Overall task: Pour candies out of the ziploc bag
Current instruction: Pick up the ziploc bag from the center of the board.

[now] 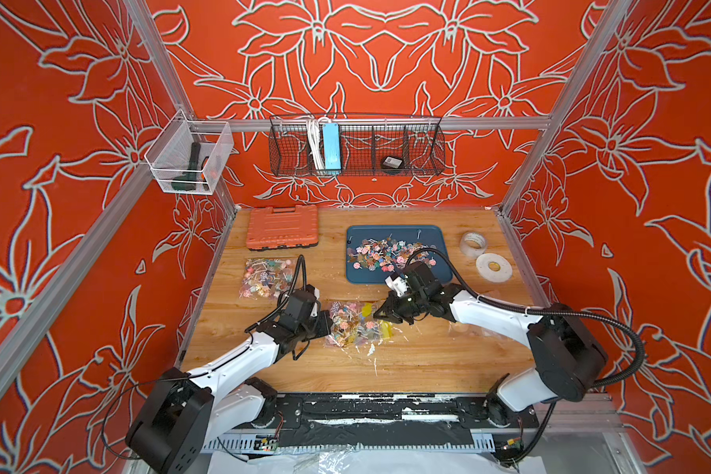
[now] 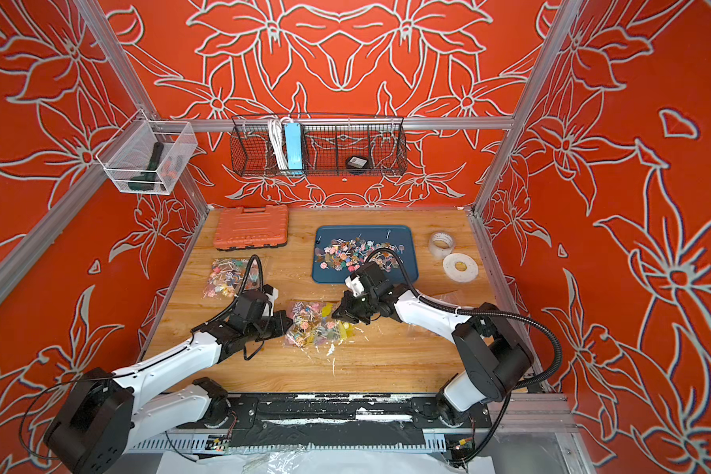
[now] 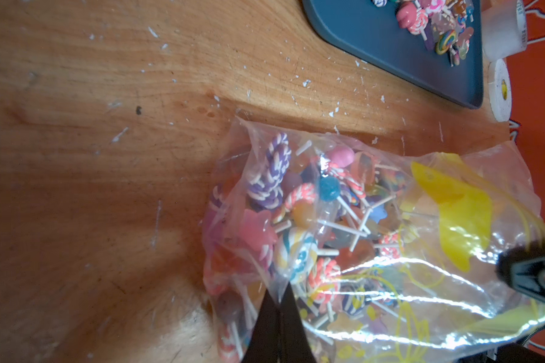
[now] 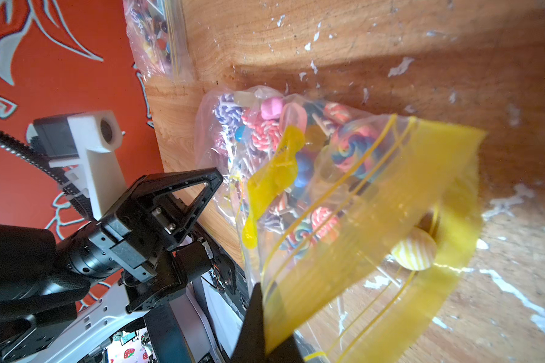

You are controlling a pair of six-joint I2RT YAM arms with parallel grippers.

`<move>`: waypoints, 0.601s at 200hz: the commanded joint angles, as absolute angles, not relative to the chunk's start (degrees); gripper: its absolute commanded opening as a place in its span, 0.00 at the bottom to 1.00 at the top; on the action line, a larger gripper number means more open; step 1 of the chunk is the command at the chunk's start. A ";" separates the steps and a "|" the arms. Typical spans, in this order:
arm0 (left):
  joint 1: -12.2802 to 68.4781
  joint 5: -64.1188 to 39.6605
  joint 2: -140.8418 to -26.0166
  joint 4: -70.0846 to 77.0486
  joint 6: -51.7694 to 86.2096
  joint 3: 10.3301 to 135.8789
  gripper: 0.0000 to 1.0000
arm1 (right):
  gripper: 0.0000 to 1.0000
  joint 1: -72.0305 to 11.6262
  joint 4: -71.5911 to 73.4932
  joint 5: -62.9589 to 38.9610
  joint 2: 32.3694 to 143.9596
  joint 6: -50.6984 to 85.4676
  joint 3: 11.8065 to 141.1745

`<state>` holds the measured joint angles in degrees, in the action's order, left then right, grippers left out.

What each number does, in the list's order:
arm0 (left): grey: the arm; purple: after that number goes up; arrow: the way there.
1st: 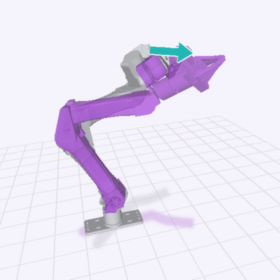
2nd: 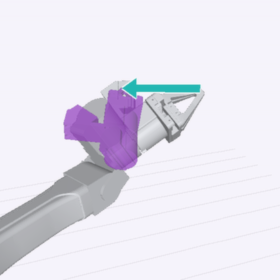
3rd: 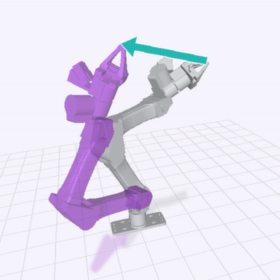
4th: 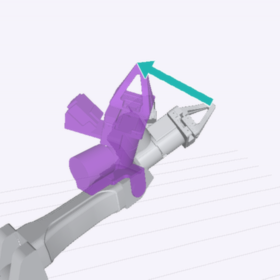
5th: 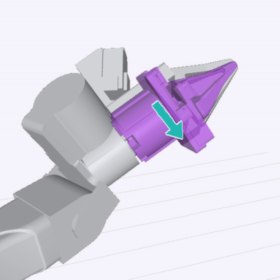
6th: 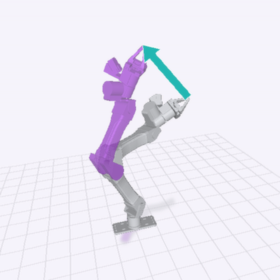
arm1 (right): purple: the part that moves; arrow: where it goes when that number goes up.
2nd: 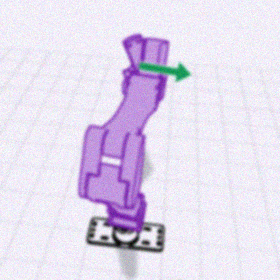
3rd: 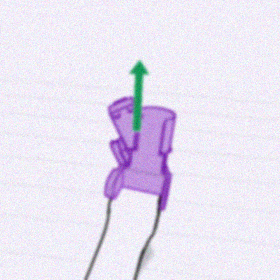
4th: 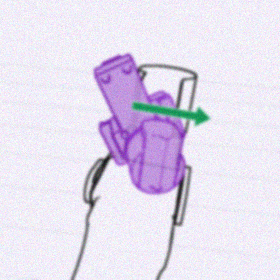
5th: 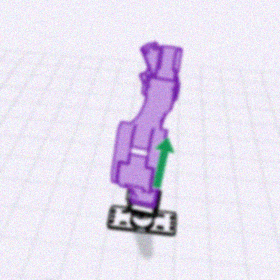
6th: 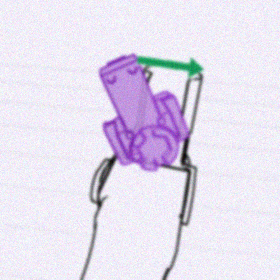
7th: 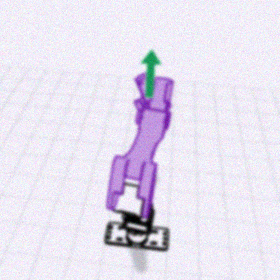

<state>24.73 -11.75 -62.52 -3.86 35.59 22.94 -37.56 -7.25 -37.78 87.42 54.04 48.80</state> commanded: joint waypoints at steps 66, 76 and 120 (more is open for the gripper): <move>24.52 -14.31 -61.16 -3.15 35.25 24.23 0.00 | 0.00 -37.35 -15.15 -36.88 85.75 46.81 55.54; 24.51 -13.95 -60.86 -3.42 35.18 24.69 0.00 | 0.00 -37.41 -16.43 -36.50 85.44 45.87 56.45; 24.51 -14.43 -64.12 -3.23 34.66 24.87 0.12 | 0.00 -37.37 -16.62 -36.47 85.51 45.72 56.45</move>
